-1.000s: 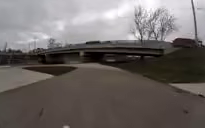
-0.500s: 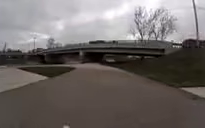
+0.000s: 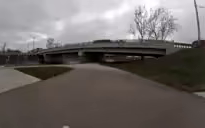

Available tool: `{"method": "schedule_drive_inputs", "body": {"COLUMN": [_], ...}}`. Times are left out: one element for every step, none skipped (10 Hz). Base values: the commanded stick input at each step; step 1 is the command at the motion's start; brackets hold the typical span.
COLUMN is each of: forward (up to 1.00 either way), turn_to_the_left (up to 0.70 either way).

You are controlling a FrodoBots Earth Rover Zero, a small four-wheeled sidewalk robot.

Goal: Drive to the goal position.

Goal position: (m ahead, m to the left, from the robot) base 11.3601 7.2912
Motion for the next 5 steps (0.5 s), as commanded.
{"method": "schedule_drive_inputs", "body": {"forward": [1.0, 1.0, 1.0, 1.0, 1.0], "turn_to_the_left": [0.0, 0.0, 0.0, 0.0, 0.0]}}
